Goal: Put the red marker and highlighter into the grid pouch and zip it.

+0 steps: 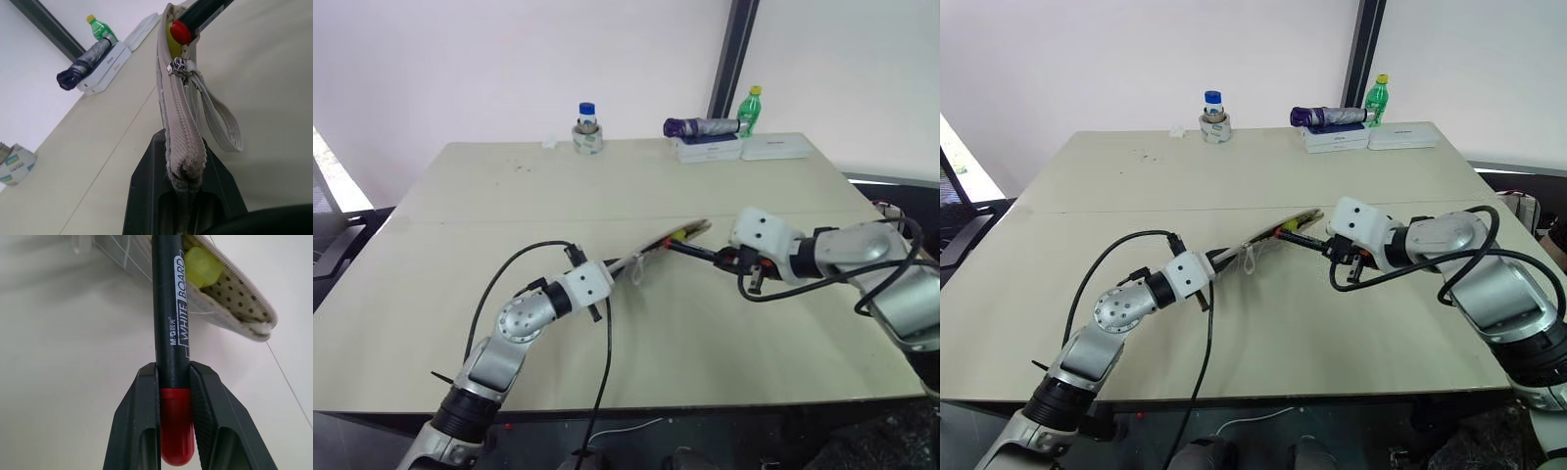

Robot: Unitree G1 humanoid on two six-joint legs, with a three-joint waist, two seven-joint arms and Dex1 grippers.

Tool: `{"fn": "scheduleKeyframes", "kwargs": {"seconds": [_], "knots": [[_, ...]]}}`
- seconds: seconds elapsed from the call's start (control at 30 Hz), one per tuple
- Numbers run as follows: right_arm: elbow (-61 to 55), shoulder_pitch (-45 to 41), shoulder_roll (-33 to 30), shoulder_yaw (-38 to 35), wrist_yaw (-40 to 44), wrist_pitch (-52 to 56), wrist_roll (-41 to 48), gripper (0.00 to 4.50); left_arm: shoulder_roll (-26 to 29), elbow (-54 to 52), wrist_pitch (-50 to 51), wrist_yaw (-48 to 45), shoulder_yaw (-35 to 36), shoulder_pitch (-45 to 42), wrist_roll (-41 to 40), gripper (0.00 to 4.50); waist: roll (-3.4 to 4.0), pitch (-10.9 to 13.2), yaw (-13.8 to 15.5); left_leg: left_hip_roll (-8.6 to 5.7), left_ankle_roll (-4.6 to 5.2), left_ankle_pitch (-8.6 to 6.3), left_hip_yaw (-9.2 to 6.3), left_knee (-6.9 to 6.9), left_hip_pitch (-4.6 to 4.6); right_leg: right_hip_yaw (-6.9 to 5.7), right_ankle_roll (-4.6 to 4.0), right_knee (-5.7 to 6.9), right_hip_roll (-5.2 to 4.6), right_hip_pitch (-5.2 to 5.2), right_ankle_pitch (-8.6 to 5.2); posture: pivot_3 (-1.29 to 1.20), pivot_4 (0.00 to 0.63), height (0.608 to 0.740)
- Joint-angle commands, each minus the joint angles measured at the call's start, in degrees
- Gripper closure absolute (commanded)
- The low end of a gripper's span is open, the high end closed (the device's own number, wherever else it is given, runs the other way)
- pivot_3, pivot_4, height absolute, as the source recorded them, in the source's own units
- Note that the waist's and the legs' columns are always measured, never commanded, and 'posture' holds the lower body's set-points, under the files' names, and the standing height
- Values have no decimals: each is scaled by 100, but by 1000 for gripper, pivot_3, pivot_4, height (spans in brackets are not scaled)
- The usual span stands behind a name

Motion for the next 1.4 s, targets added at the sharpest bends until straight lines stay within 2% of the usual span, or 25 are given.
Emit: {"fn": "scheduleKeyframes", "kwargs": {"seconds": [0.03,0.27,0.4,0.63,0.77,0.83,0.87,0.97,1.13,1.27,1.4], "knots": [[-46,-90,-171,165,51,-311,-379,4187,96,-147,-156,-107,-140,37,137,4500,0,0,-1,0,0,0,0,0,0,0,0,0,0,0,0,0,150,740],[-98,-11,-345,661,386,-1233,-1079,4187,145,-170,-313,-291,-353,-4,235,4500,0,0,-7,0,0,0,1,0,-4,0,0,0,0,-6,0,0,150,740],[-192,-129,-123,853,571,-1585,-1272,4187,113,-215,-323,-453,-458,-33,151,4500,0,0,-9,0,-1,0,1,0,-6,0,0,0,1,-8,0,0,150,740],[-179,-460,580,1086,629,-1667,-1539,4187,-2,-377,-266,-766,-506,-11,-101,4500,0,1,-8,0,-3,2,0,0,-6,1,0,0,1,-10,0,0,150,740],[-124,-482,751,1070,663,-1741,-1674,4187,-28,-437,-198,-801,-457,22,-146,4500,-1,1,1,-1,-6,4,0,0,-7,1,0,0,0,-9,0,0,150,740],[-73,-494,771,981,704,-1761,-1657,3151,-77,-446,-60,-753,-378,47,-235,4500,0,1,-5,-1,-6,4,0,0,-7,1,0,0,0,-9,0,0,150,740],[-71,-492,787,890,696,-1770,-1605,2798,-92,-453,7,-734,-349,58,-256,4500,0,1,-10,-1,-6,3,0,0,-7,1,0,0,0,-9,0,0,150,740],[-141,-518,853,407,663,-1517,-1251,1291,-187,-463,268,-657,-242,88,-357,4500,0,1,-11,0,-6,3,-1,0,-6,0,0,0,3,-10,0,0,150,740],[-284,-482,683,-579,929,-835,-308,1291,-545,-485,888,-366,62,51,-799,4500,-1,1,4,-1,-2,1,-1,2,-7,1,0,0,2,-8,0,0,150,740],[-543,-289,598,-1030,927,-244,259,1291,-870,-606,1334,-290,287,5,-1299,4500,-1,1,-4,0,-1,1,-2,2,-7,0,0,0,2,-8,0,0,150,740],[-1035,-142,999,-1372,494,1005,1035,1291,-1162,-701,1841,-169,378,-101,-1679,4500,-2,1,-6,1,-1,1,-2,2,-7,0,0,0,2,-8,0,0,150,740]]}}
